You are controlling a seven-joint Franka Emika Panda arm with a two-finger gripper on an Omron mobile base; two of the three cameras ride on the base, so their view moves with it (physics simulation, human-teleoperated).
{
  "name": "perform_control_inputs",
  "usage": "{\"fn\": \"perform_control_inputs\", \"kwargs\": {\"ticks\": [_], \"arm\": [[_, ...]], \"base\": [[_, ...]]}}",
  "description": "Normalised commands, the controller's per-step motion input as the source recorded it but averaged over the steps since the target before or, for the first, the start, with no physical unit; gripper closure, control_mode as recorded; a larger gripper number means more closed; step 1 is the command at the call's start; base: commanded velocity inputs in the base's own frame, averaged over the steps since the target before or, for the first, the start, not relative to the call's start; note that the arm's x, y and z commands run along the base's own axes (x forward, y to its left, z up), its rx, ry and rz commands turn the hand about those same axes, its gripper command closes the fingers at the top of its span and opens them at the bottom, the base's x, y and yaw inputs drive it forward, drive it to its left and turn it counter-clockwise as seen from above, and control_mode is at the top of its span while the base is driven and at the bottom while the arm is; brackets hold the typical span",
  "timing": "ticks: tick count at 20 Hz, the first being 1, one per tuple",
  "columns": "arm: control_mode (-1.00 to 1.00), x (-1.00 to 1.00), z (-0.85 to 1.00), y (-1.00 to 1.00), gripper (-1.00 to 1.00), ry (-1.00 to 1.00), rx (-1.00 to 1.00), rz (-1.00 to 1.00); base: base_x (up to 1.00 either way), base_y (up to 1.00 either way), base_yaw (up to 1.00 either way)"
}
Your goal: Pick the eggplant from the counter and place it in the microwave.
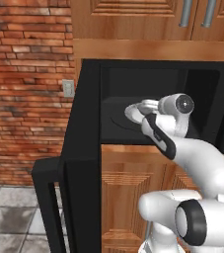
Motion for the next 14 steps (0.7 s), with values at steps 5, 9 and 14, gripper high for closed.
{"fn": "perform_control_inputs", "kwargs": {"ticks": [5, 9, 14], "arm": [[-1.00, -0.90, 0.44, 0.00, -1.00, -0.01, 0.08, -0.01], [-1.00, -1.00, 0.64, -0.02, -1.00, 0.04, 0.05, 0.00], [-1.00, -1.00, 0.47, -0.02, -1.00, 0.10, 0.00, 0.00]], "base": [[0.00, 0.00, 0.00], [0.00, 0.00, 0.00], [0.00, 0.00, 0.00]]}}
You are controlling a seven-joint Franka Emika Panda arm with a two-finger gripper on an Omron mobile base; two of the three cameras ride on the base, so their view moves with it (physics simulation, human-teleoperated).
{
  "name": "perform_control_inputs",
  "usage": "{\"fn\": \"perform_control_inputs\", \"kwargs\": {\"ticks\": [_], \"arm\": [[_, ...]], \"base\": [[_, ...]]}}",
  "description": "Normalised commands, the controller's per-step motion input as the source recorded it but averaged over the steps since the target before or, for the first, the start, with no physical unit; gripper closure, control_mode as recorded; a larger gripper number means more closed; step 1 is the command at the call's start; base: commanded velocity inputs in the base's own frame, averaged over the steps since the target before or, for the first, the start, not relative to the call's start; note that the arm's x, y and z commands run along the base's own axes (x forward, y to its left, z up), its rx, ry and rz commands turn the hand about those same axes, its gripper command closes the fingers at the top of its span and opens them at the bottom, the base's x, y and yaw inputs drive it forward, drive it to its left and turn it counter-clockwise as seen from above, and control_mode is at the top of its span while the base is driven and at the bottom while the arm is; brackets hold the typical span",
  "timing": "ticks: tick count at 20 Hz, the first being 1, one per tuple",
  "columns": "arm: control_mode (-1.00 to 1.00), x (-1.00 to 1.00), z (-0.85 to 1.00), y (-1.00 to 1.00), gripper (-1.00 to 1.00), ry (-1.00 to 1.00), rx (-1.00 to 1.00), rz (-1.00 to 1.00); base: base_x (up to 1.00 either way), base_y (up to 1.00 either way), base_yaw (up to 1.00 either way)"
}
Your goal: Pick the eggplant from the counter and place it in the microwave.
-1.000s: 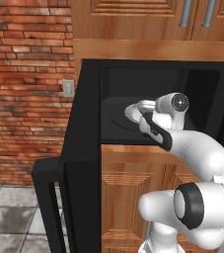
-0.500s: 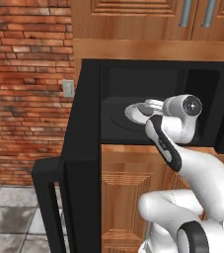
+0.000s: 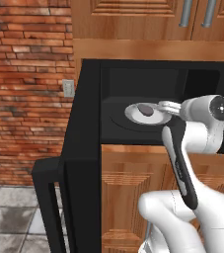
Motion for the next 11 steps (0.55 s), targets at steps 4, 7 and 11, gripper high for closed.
{"fn": "perform_control_inputs", "kwargs": {"ticks": [4, 7, 11], "arm": [[-1.00, -1.00, 0.31, 0.00, -1.00, 0.13, -0.05, 0.03], [-1.00, -1.00, 0.08, 0.00, -1.00, 0.16, -0.10, 0.07], [-1.00, -1.00, 0.00, 0.02, -1.00, 0.14, -0.10, 0.13]], "base": [[0.00, 0.00, 0.00], [0.00, 0.00, 0.00], [0.00, 0.00, 0.00]]}}
